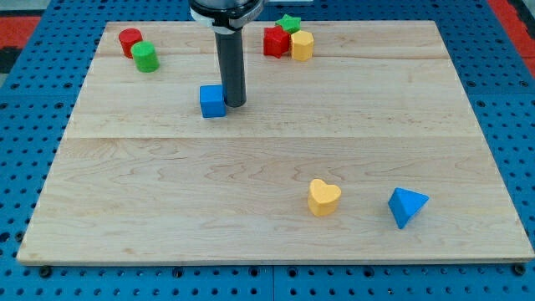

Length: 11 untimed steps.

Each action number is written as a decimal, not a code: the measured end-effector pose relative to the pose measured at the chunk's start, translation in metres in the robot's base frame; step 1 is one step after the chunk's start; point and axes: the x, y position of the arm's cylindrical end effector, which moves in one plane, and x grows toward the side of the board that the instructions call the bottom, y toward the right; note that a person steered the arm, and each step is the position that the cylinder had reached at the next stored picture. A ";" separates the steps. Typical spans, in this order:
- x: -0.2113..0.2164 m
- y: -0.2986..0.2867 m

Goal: Push blue cube towards green circle

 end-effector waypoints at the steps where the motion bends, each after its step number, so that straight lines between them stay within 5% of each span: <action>1: 0.007 0.012; 4: 0.013 -0.015; 7: -0.001 -0.135; 11: 0.014 -0.109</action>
